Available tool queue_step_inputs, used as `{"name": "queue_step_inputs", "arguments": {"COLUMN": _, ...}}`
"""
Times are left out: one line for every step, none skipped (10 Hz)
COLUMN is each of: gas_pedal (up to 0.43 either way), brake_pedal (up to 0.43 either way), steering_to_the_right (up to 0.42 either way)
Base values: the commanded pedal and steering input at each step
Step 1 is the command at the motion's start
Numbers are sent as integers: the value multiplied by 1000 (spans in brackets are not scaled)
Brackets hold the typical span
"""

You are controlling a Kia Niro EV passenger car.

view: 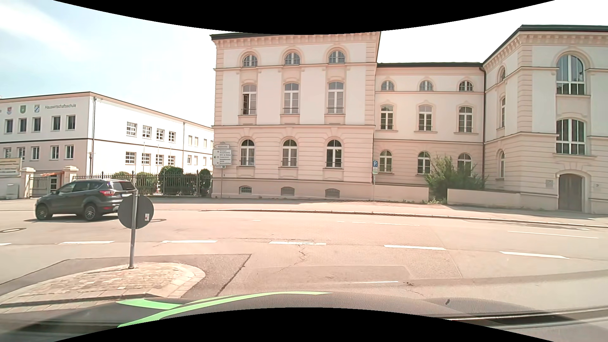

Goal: Follow the waypoints while adhering to traffic rules and regulations

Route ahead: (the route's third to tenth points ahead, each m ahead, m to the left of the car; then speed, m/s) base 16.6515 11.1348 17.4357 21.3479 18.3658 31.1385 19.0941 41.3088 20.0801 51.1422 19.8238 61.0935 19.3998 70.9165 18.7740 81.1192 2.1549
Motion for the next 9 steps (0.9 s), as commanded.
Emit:
{"name": "queue_step_inputs", "arguments": {"gas_pedal": 0, "brake_pedal": 0, "steering_to_the_right": -7}}
{"name": "queue_step_inputs", "arguments": {"gas_pedal": 0, "brake_pedal": 0, "steering_to_the_right": -7}}
{"name": "queue_step_inputs", "arguments": {"gas_pedal": 0, "brake_pedal": 0, "steering_to_the_right": -7}}
{"name": "queue_step_inputs", "arguments": {"gas_pedal": 0, "brake_pedal": 0, "steering_to_the_right": -8}}
{"name": "queue_step_inputs", "arguments": {"gas_pedal": 0, "brake_pedal": 37, "steering_to_the_right": -10}}
{"name": "queue_step_inputs", "arguments": {"gas_pedal": 0, "brake_pedal": 85, "steering_to_the_right": -14}}
{"name": "queue_step_inputs", "arguments": {"gas_pedal": 0, "brake_pedal": 110, "steering_to_the_right": -15}}
{"name": "queue_step_inputs", "arguments": {"gas_pedal": 0, "brake_pedal": 134, "steering_to_the_right": -17}}
{"name": "queue_step_inputs", "arguments": {"gas_pedal": 0, "brake_pedal": 171, "steering_to_the_right": -21}}
